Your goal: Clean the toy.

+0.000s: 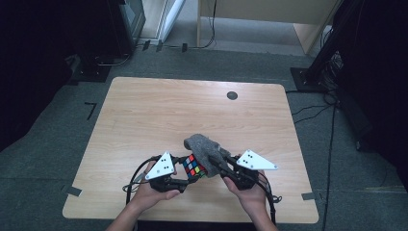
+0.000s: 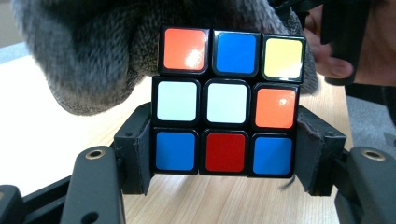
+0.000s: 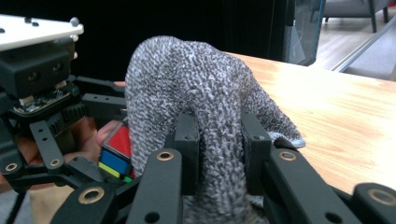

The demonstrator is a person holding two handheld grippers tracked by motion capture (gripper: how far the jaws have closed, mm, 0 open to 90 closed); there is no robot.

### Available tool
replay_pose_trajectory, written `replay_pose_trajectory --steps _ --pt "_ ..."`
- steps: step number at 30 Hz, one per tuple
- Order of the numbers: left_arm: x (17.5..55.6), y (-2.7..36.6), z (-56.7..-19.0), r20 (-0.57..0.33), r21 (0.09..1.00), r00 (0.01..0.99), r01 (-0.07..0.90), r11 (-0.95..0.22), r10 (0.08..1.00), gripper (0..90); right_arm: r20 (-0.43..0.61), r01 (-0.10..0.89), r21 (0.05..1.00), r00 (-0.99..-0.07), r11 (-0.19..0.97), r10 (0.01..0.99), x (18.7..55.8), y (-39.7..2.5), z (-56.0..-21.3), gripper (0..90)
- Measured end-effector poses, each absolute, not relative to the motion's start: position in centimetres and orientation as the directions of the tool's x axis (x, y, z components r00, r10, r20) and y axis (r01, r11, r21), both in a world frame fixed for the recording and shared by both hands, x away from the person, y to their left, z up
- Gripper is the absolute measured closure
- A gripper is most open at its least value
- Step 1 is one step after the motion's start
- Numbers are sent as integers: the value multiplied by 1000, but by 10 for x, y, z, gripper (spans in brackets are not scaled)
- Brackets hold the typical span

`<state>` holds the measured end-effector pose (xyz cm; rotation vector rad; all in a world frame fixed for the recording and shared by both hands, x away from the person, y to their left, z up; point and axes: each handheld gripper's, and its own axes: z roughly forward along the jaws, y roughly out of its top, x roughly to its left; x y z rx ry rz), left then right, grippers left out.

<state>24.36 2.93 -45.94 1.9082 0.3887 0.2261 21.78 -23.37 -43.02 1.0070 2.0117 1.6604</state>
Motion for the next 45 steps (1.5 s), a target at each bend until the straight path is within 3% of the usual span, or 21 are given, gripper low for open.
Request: replay_pose_trajectory --steps 6,11,16,18,22,25,27,33,38,40,43,45 --pt "241 24 -462 -13 922 931 152 -355 365 343 231 356 934 -682 40 694 215 -232 -429 763" --pt "241 26 -460 -9 927 932 144 -347 361 343 134 279 955 -707 99 694 206 -223 -421 773" --pt "242 27 -460 -26 929 936 152 -337 351 342 139 318 942 -670 112 729 216 -231 -430 774" --pt "242 27 -461 -38 931 938 159 -328 346 343 193 356 931 -660 77 726 219 -237 -434 774" --pt "242 24 -461 -21 924 932 156 -349 361 343 182 314 947 -709 73 681 210 -232 -425 777" --pt "240 23 -462 -8 920 932 149 -362 363 343 108 254 959 -742 128 662 201 -220 -417 776" --pt "240 24 -460 -5 924 933 142 -355 359 343 71 236 960 -729 152 681 199 -217 -416 776" --pt "243 30 -457 -58 941 941 163 -296 334 343 160 321 943 -668 87 726 213 -234 -424 777" --pt "241 23 -460 -19 925 936 151 -349 353 343 135 282 954 -713 104 688 204 -225 -418 777" --pt "241 24 -460 -29 927 938 154 -342 346 343 64 237 958 -722 159 689 199 -216 -414 777" --pt "241 28 -458 -40 934 943 152 -323 329 343 82 244 960 -722 141 687 201 -218 -414 777" --pt "242 31 -455 -62 942 945 161 -293 320 343 107 288 950 -669 123 735 210 -228 -421 778"
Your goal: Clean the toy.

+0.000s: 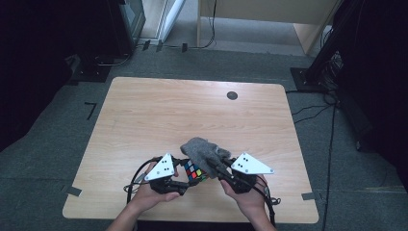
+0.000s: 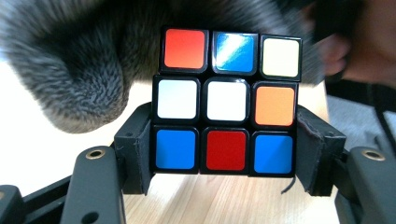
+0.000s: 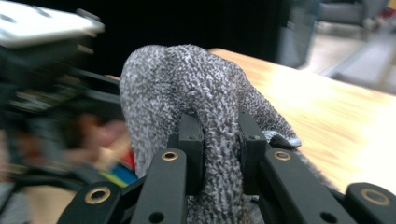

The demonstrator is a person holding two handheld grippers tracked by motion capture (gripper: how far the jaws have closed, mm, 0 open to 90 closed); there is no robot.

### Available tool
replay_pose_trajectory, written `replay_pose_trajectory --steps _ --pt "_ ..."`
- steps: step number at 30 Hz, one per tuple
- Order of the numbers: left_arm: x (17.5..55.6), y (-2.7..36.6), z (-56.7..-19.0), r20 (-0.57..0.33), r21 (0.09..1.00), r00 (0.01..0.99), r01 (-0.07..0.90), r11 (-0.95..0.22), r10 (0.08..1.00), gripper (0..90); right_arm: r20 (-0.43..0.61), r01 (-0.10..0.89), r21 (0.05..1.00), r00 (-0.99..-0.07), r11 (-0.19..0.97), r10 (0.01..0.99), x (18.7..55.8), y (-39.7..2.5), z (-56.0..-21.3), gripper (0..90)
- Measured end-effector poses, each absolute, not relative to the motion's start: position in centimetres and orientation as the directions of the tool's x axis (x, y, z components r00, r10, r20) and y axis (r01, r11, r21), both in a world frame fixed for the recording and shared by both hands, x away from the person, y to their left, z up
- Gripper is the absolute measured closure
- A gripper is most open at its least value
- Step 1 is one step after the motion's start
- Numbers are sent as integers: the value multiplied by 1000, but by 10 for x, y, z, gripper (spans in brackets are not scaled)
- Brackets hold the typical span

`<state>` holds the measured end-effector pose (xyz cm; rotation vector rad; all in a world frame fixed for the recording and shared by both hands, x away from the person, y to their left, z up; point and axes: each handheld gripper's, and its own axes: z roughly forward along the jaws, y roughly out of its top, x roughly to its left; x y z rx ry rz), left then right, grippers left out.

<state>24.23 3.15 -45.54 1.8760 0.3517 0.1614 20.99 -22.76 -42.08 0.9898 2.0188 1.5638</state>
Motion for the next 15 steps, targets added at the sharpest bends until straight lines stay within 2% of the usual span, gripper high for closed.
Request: replay_pose_trajectory --steps 3,6,7,9,15 --pt "244 33 -456 -67 942 942 168 -291 328 343 148 322 942 -652 94 744 213 -233 -425 779" --pt "245 30 -458 -50 930 932 175 -324 360 343 138 306 947 -668 101 731 210 -229 -423 779" --pt "244 27 -460 -33 922 931 168 -348 363 343 122 275 955 -709 113 695 204 -222 -418 778" --pt "243 26 -459 -34 923 933 166 -346 357 343 71 241 959 -719 152 691 199 -215 -414 778" --pt "243 33 -454 -52 939 938 163 -303 343 343 127 293 949 -686 112 717 208 -223 -418 780"
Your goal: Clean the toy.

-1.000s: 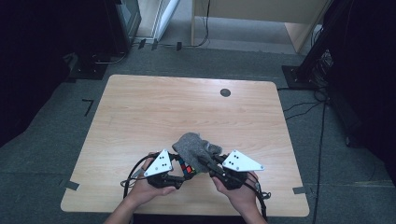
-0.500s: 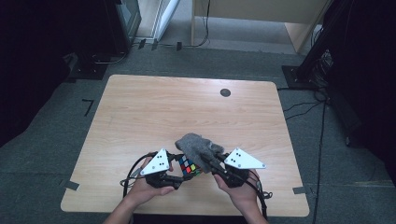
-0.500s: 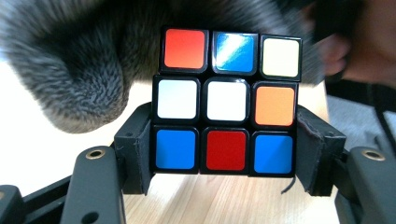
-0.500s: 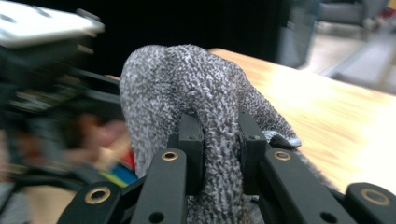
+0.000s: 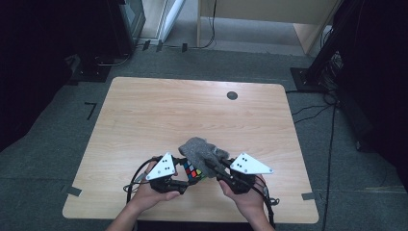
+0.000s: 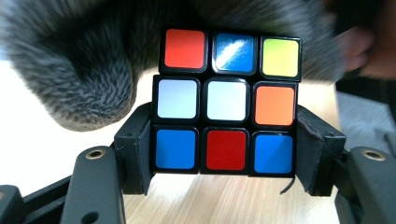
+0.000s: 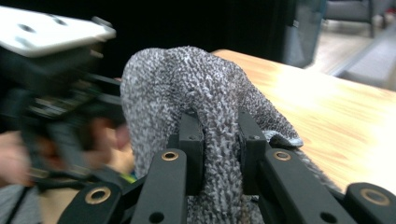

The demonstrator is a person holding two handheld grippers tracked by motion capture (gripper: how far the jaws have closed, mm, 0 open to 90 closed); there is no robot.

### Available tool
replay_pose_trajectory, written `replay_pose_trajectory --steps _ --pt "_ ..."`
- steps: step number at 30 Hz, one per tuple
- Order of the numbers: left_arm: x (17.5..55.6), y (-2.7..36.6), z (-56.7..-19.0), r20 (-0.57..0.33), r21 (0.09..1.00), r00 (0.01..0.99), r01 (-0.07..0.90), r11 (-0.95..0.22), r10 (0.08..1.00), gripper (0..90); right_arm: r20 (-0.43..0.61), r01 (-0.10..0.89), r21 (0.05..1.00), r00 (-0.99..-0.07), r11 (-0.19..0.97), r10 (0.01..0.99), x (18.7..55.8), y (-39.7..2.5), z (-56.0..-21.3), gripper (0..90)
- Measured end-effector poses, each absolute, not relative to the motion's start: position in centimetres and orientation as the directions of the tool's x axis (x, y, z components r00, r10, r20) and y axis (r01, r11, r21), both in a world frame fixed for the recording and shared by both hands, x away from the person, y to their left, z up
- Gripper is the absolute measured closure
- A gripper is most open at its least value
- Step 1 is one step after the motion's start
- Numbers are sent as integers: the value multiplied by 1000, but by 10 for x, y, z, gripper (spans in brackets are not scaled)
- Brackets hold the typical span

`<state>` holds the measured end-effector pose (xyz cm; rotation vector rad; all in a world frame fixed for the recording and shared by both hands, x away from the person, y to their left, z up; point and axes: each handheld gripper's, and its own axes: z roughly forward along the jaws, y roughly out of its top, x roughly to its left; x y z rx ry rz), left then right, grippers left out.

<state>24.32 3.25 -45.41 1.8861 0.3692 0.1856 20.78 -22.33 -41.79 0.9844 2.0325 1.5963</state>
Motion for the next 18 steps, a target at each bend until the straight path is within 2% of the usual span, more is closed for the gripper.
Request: replay_pose_trajectory --steps 1,3,7,8,10,15,18 --pt "245 35 -453 -59 941 934 169 -292 351 342 173 330 941 -658 74 733 212 -230 -423 782" --pt "246 36 -453 -58 941 932 171 -292 358 343 181 335 940 -656 67 733 212 -231 -423 782" --pt "245 29 -457 -31 925 928 167 -341 372 343 148 281 956 -715 87 683 203 -223 -416 782" --pt "242 26 -458 -28 924 932 161 -346 360 343 102 248 961 -731 123 674 198 -215 -412 782" --pt "242 26 -458 -28 925 933 160 -344 358 343 89 245 960 -726 135 682 197 -214 -411 783" --pt "245 35 -453 -58 942 934 168 -290 353 343 154 318 944 -654 84 741 212 -231 -424 784" --pt "248 37 -453 -65 939 927 182 -292 370 343 153 308 948 -669 84 727 209 -230 -422 784"
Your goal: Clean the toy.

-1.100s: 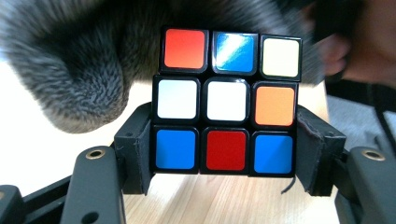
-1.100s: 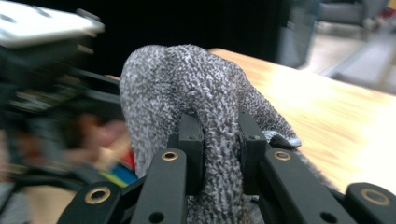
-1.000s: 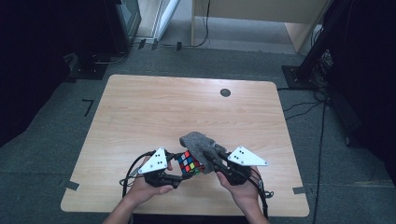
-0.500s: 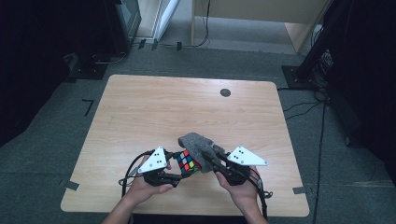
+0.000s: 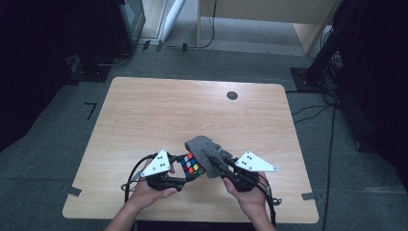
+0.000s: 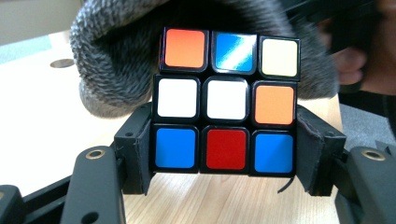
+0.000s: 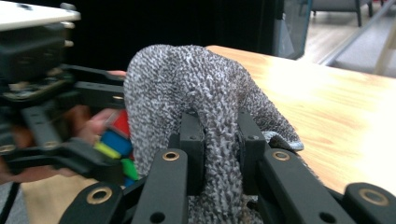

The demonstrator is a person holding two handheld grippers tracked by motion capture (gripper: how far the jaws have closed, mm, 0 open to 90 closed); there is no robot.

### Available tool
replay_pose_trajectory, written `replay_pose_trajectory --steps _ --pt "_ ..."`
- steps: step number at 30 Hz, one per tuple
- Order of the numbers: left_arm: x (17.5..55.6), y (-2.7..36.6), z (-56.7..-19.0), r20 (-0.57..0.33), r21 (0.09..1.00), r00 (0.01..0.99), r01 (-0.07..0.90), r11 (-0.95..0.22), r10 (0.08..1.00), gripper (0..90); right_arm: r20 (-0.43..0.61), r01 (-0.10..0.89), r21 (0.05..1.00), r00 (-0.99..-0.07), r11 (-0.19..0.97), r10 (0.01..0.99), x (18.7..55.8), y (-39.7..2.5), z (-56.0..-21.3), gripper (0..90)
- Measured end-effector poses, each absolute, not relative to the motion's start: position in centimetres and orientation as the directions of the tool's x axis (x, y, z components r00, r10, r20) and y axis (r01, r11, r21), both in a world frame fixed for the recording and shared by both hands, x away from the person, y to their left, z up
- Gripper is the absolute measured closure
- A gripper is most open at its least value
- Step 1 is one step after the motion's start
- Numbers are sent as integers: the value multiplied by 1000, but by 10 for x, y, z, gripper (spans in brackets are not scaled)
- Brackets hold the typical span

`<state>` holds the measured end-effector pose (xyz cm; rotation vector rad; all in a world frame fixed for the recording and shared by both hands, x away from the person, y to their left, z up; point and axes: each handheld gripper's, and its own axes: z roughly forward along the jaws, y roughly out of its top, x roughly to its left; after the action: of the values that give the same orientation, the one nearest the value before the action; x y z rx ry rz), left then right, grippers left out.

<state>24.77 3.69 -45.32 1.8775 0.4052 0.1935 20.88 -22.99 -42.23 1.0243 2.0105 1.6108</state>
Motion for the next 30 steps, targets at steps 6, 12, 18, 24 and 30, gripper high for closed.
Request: replay_pose_trajectory --steps 6,12,18,24,30 --pt "241 24 -458 -38 926 934 167 -340 355 343 73 234 962 -718 141 692 197 -214 -411 783" --pt "246 34 -453 -49 936 927 173 -307 373 343 155 316 945 -662 86 734 210 -230 -423 784" --pt "243 23 -459 -46 918 934 180 -352 355 343 132 274 956 -724 107 677 200 -216 -413 782" --pt "245 32 -453 -59 933 931 180 -311 361 343 167 324 943 -668 81 725 209 -227 -421 784" --pt "245 29 -456 -66 924 930 194 -329 362 343 176 307 949 -713 76 679 202 -222 -415 790"
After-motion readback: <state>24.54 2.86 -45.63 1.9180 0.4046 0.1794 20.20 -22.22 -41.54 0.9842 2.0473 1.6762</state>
